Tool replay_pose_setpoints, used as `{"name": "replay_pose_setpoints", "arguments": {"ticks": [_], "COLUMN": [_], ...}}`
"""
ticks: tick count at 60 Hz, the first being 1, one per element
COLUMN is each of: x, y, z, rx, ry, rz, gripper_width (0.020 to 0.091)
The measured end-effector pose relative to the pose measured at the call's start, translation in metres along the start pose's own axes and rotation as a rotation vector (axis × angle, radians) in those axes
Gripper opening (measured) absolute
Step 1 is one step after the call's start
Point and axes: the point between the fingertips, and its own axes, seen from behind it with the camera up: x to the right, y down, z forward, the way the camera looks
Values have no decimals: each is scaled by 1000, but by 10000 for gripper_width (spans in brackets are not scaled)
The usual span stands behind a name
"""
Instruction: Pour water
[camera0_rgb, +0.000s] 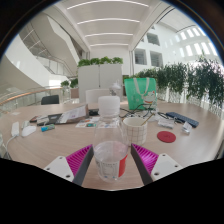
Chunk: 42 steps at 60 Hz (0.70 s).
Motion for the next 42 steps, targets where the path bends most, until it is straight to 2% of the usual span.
{"name": "replay_pose_setpoints", "arguments": {"ticks": [1, 3, 4, 6, 9, 18, 19, 22, 23, 26, 29, 36, 42], "x": [1, -1, -2, -6, -3, 7, 7, 1, -1, 3, 2, -4, -24], "y": [-3, 9, 13, 20, 19, 19, 19, 20, 20, 20, 16, -33, -87], "z": [1, 7, 8, 11, 11, 6, 6, 7, 7, 6, 3, -2, 10], "rx": [3, -51, -71, -92, -74, -84, -90, -98, -99, -107, -120, -80, -58], "ry": [-6, -15, -24, -42, -31, 29, 31, 4, -6, -12, -28, -53, -157], "rz": [1, 3, -1, -10, -10, -25, -21, -14, -13, -8, -3, 15, 109], "gripper_width": [821, 761, 694, 499, 492, 400, 373, 365, 331, 306, 306, 307, 306]}}
